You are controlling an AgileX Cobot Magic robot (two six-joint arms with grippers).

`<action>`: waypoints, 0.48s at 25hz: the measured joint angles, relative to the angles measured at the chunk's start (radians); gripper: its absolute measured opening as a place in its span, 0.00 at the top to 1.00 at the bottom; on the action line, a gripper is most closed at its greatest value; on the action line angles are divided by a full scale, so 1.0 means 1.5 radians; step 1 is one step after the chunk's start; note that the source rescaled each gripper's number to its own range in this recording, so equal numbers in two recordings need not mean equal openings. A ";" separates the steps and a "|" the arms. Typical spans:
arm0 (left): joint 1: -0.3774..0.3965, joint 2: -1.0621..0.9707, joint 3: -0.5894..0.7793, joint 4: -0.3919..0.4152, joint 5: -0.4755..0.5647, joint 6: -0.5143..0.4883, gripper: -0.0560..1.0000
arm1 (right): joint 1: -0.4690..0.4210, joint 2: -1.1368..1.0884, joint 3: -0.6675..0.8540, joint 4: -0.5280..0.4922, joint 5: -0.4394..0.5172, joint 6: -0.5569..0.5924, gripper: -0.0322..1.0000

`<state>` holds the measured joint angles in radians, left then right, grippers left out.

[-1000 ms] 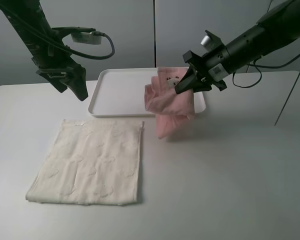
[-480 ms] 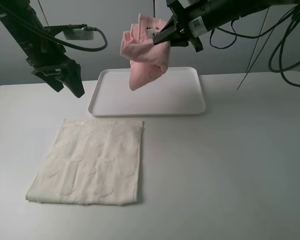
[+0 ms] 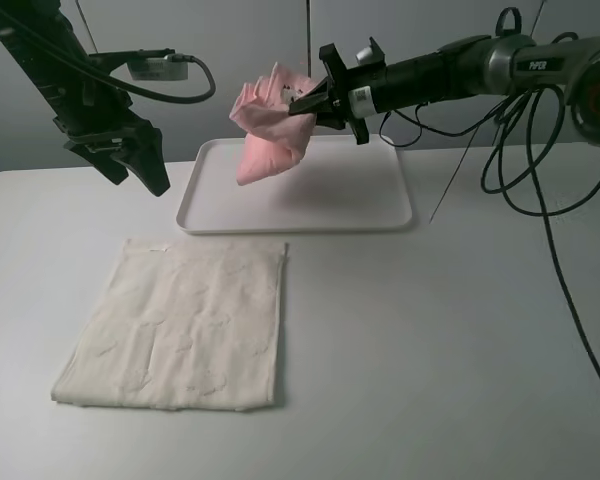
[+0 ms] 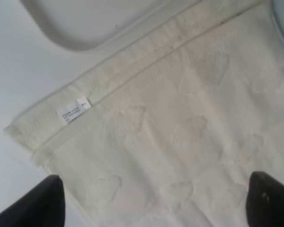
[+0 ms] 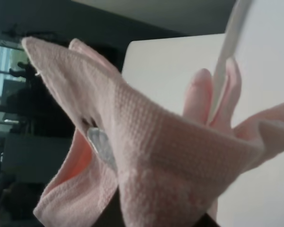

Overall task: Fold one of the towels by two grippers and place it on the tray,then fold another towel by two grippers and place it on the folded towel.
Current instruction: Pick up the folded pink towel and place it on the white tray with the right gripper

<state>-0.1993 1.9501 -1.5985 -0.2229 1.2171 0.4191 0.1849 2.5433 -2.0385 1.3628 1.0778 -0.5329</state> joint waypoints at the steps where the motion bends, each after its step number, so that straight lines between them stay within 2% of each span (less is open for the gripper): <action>1: 0.000 0.000 0.000 0.000 0.000 0.000 0.01 | 0.000 0.013 0.000 -0.011 -0.011 -0.002 0.85; 8: 0.000 0.000 0.000 -0.015 0.000 0.001 0.01 | 0.000 0.066 0.000 -0.101 -0.058 0.000 0.85; 10: 0.000 0.000 0.000 -0.023 0.000 0.003 0.01 | 0.000 0.067 0.000 -0.103 -0.075 0.007 0.85; 11: 0.000 0.000 0.000 -0.024 0.000 0.003 0.01 | 0.000 0.067 0.000 -0.103 -0.082 0.011 0.84; 12: 0.000 0.000 0.000 -0.025 0.000 0.004 0.01 | 0.000 0.067 0.000 -0.103 -0.087 0.014 0.78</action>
<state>-0.1993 1.9501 -1.5985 -0.2609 1.2171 0.4253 0.1849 2.6431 -2.0385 1.2086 0.9469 -0.5113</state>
